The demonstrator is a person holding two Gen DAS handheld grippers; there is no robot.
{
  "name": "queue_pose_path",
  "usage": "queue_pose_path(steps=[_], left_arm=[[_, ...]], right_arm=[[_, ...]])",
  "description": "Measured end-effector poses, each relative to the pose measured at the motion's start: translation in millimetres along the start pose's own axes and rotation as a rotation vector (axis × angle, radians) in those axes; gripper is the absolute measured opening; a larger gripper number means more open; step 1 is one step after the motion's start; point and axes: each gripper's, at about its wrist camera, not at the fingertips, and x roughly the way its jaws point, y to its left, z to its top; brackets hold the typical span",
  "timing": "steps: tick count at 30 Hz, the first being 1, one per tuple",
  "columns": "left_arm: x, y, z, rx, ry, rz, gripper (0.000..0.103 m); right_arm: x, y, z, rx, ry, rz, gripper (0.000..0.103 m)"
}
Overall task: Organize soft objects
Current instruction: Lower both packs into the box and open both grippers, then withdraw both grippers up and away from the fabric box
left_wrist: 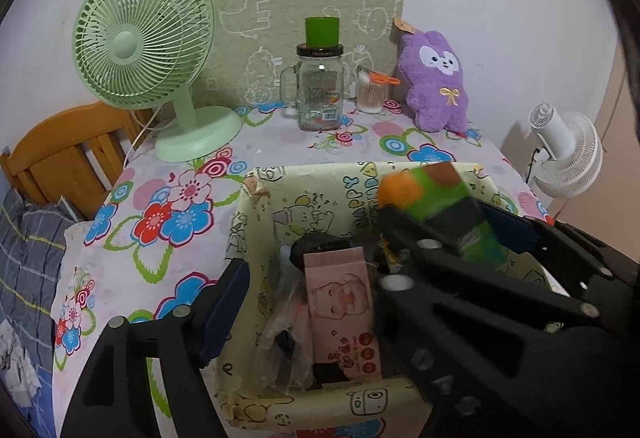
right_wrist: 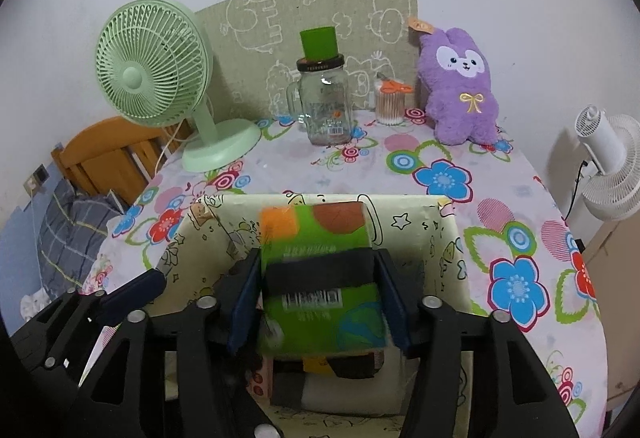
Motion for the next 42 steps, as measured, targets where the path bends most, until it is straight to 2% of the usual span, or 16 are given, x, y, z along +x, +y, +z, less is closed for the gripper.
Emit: queue_pose_path(steps=[4, 6, 9, 23, 30, 42], left_arm=[[0, 0, 0, 0.001, 0.001, -0.002, 0.08], [-2, -1, -1, 0.004, -0.002, -0.003, 0.08], [-5, -4, -2, 0.009, -0.009, -0.005, 0.081], [-31, -20, -8, 0.013, -0.046, -0.02, 0.094], [-46, -24, -16, 0.009, -0.06, -0.001, 0.096], [-85, -19, -29, -0.011, -0.103, 0.008, 0.096]], right_arm=[[1, 0, 0, 0.001, 0.007, 0.002, 0.069], [0, 0, -1, 0.001, 0.01, -0.001, 0.077], [-4, -1, -2, 0.002, 0.002, -0.01, 0.084], [-42, -12, -10, 0.003, -0.032, -0.054, 0.088], [-68, -15, -18, -0.011, -0.061, -0.069, 0.097], [-113, -22, -32, -0.002, -0.099, -0.107, 0.098]])
